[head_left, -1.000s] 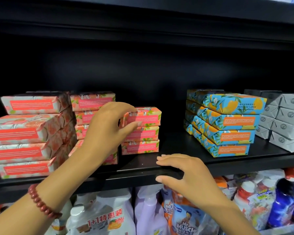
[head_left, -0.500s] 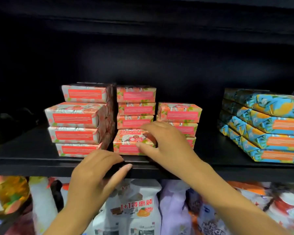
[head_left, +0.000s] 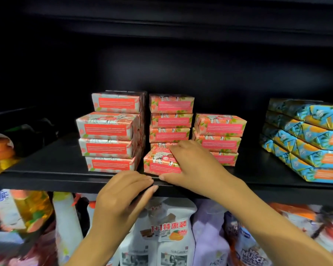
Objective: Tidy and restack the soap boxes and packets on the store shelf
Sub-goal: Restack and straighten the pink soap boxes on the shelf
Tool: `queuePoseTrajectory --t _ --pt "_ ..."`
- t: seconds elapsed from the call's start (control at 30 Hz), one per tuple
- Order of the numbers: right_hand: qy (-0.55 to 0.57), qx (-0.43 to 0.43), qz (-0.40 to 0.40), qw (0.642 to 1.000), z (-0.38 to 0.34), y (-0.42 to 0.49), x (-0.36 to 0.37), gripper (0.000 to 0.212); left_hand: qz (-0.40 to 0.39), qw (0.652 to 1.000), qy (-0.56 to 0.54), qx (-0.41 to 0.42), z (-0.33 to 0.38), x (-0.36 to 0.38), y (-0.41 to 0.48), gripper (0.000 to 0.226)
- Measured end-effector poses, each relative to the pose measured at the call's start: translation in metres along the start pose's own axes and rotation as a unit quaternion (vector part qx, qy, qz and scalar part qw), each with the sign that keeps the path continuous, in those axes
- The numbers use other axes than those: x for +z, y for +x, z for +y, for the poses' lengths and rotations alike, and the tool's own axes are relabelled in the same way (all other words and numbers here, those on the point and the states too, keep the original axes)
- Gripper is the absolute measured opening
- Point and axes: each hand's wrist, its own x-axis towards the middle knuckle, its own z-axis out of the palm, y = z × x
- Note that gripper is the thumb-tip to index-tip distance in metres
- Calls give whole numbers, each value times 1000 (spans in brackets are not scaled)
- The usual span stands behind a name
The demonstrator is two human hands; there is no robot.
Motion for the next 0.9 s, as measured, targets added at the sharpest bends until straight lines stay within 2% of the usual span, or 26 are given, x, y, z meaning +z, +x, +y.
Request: queuePoseTrajectory --t 0.13,0.27,0.43,0.53,0.63,0.73,0.9 --pt "39 13 23 999 -2 -6 -2 69 10 1000 -11 3 0 -1 0 24" --pt "118 39 108 986 4 -29 -6 72 69 996 -53 -24 10 -8 15 21" --pt "143 65 159 975 24 -61 -26 74 111 990 -79 20 33 -11 77 18" --pt "140 78 173 972 34 -79 -33 70 71 997 -37 14 37 -1 121 22" --pt "141 96 191 967 43 -95 -35 65 -31 998 41 -25 29 12 152 39" --pt "137 111 199 964 50 -108 -34 64 -91 988 117 -51 15 21 171 54" --pt "146 122 219 957 55 -118 -36 60 -149 968 140 -143 4 31 191 71"
